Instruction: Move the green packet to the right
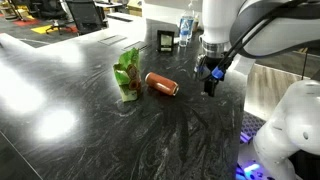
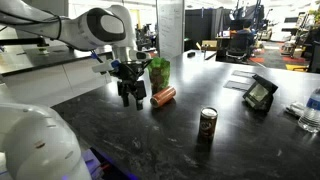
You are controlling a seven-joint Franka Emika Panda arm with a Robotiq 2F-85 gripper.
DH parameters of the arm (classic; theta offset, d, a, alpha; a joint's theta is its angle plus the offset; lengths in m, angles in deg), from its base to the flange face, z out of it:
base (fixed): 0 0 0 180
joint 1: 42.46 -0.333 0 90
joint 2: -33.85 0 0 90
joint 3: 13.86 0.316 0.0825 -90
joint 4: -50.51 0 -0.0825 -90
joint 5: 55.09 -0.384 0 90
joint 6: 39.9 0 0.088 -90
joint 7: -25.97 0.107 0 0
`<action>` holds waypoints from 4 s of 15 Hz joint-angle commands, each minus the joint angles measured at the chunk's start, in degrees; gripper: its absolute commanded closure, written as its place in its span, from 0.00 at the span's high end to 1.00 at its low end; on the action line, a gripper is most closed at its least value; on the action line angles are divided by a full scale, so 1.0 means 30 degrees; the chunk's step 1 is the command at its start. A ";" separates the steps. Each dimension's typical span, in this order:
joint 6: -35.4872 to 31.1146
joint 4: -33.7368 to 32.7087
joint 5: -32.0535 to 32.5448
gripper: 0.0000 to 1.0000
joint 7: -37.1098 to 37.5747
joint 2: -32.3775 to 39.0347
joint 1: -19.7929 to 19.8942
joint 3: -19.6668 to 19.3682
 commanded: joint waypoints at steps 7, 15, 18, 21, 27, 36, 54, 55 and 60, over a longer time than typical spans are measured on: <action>0.0044 -0.0028 0.0112 1.00 0.0129 0.0031 -0.0221 -0.0189; -0.1247 0.0143 0.2339 1.00 -0.0527 -0.0464 0.0139 -0.0637; -0.3885 0.0211 0.3290 1.00 -0.1198 -0.0266 0.0086 -0.1545; -0.7209 0.0379 0.2713 1.00 -0.2010 0.0136 0.0139 -0.2945; -1.0768 -0.0532 0.0917 1.00 -0.6860 0.1301 -0.1428 -0.4522; -0.9939 -0.3629 0.3531 1.00 -1.2536 0.3367 -0.2534 -0.3581; -1.3343 -0.9434 -0.3052 1.00 -3.1841 1.0313 -0.5336 -0.4851; -1.3331 -0.9586 -0.3195 1.00 -3.2496 1.0629 -0.5211 -0.4750; -1.3365 -1.0373 -0.3862 0.99 -3.4254 1.2216 -0.4679 -0.4262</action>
